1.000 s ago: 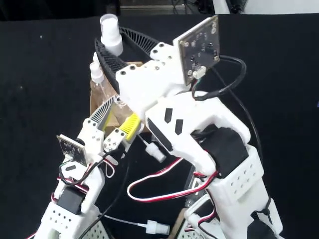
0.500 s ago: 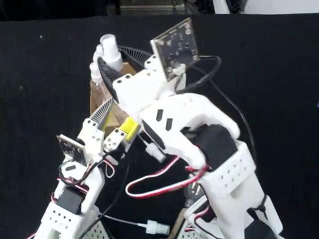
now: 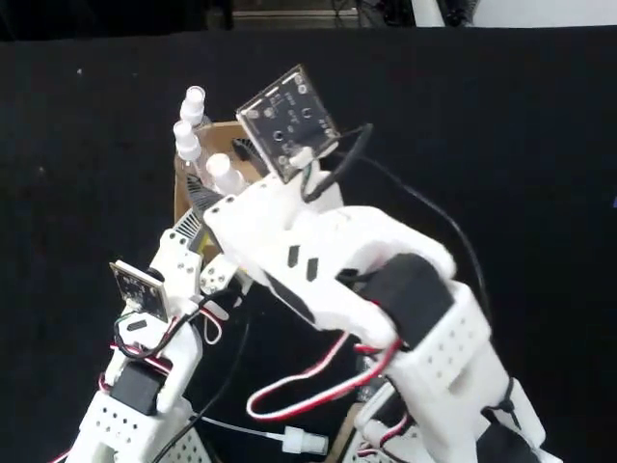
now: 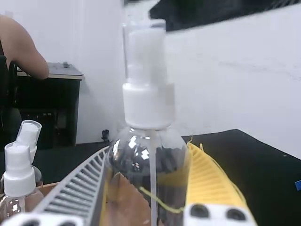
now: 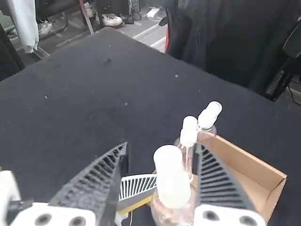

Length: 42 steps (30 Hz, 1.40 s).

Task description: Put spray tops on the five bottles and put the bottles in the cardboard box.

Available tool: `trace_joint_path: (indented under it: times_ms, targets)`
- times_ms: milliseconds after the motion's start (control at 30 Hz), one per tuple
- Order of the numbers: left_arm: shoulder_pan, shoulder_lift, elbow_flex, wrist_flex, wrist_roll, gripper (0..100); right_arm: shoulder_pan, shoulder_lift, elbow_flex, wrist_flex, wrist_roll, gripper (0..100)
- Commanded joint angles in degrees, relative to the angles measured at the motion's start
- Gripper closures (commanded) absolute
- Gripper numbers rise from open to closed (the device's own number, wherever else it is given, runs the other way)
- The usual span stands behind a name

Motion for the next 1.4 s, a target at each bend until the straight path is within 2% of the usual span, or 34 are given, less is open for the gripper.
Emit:
trace_joint_path:
  times_ms: [0, 167, 233, 300, 433, 600, 733, 867, 1167, 1367]
  targets:
    - [0.1, -1.1, 1.1, -1.0, 0.5, 97, 2.2, -0.4, -8.8, 4.1, 2.5, 88.4]
    - [0.0, -1.1, 1.1, -0.8, 0.6, 97, 13.4, -0.4, -16.7, 15.0, 10.4, 98.8]
    - [0.4, -1.1, 1.1, -0.4, 0.6, 97, 19.4, -0.4, -16.7, 19.3, 12.7, 97.9]
    - [0.5, -1.1, 1.1, 3.6, 0.6, 97, 25.8, -0.4, -14.5, 21.4, 13.5, 96.6]
    - [0.2, -1.1, 1.1, 15.6, 0.7, 97, 38.7, -0.4, -5.6, 19.7, 13.9, 94.3]
    - [-0.9, -1.1, 1.1, 17.0, 0.2, 97, 51.0, -0.4, 7.3, 15.3, 13.9, 94.3]
    - [-4.4, -1.1, 1.1, 16.5, 0.2, 97, 55.6, -0.5, 18.9, 7.6, 13.7, 94.3]
    - [-8.3, -1.2, 1.1, 12.8, 0.2, 97, 58.7, -0.5, 30.8, -4.0, 13.5, 94.5]
    - [-14.0, -1.1, 1.0, 4.2, 0.2, 97, 58.6, 0.0, 56.2, -33.8, 13.4, 94.5]
    - [-20.8, -1.1, 1.0, -4.4, 0.4, 97, 58.6, 0.0, 65.6, -47.8, 13.4, 94.5]
